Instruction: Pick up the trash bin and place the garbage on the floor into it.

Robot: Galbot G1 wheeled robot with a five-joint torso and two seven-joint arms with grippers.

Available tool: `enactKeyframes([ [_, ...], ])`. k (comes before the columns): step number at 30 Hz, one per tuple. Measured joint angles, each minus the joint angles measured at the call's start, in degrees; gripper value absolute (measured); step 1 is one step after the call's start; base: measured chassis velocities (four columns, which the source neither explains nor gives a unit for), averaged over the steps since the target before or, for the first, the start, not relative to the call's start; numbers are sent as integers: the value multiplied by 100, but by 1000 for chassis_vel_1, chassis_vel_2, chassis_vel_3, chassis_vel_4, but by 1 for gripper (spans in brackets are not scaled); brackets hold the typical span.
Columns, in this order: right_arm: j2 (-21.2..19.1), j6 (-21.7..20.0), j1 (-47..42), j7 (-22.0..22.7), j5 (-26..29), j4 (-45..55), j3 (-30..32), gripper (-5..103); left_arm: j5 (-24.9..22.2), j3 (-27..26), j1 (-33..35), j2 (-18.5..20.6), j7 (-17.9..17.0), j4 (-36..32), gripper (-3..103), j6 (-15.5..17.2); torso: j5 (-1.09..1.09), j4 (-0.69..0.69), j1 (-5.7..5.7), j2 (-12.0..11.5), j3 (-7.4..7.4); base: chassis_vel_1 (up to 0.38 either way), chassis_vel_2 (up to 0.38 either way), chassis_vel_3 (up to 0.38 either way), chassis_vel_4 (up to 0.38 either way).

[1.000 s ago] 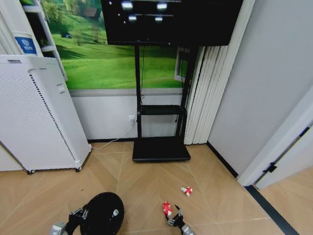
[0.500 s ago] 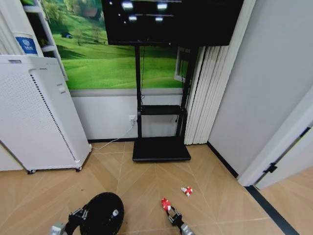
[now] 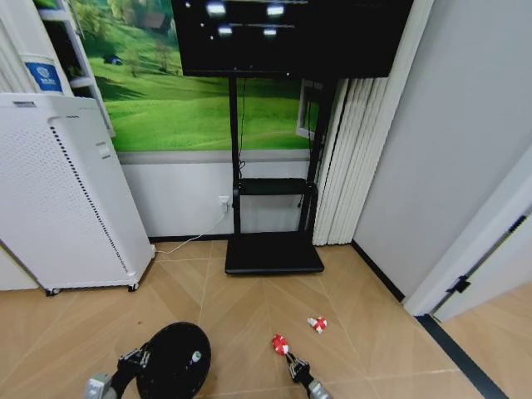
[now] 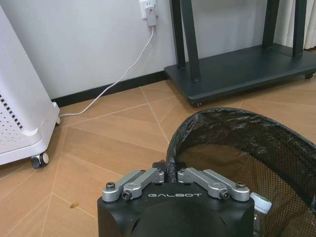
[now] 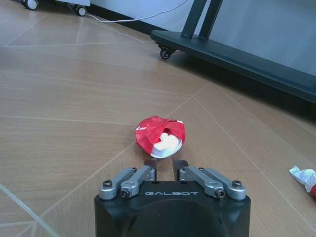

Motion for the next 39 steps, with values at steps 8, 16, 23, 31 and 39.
enactKeyframes([
  [8, -43, 5, 63, 46, -29, 0, 42, 44, 17, -12, 20, -10, 10, -12, 6, -16, 0, 0, 0, 0, 0, 0, 0, 0, 0],
  [16, -53, 16, 97, 69, -28, 33, -4, 72, 45, -23, 54, -41, 17, -17, 6, -30, 0, 0, 0, 0, 0, 0, 0, 0, 0],
  [23, -3, 20, 129, 109, -13, 62, -130, 99, 95, -124, 198, -77, 51, -26, 6, -83, 0, 0, 0, 0, 0, 0, 0, 0, 0],
  [31, 54, 15, 183, 141, 20, 63, -224, 100, 104, -193, 276, -90, 57, -33, 6, -103, 0, 0, 0, 0, 0, 0, 0, 0, 0],
  [39, 143, -48, 263, 130, 158, -6, -307, 100, 135, -231, 328, -137, 64, -15, 6, -131, 0, 0, 0, 0, 0, 0, 0, 0, 0],
])
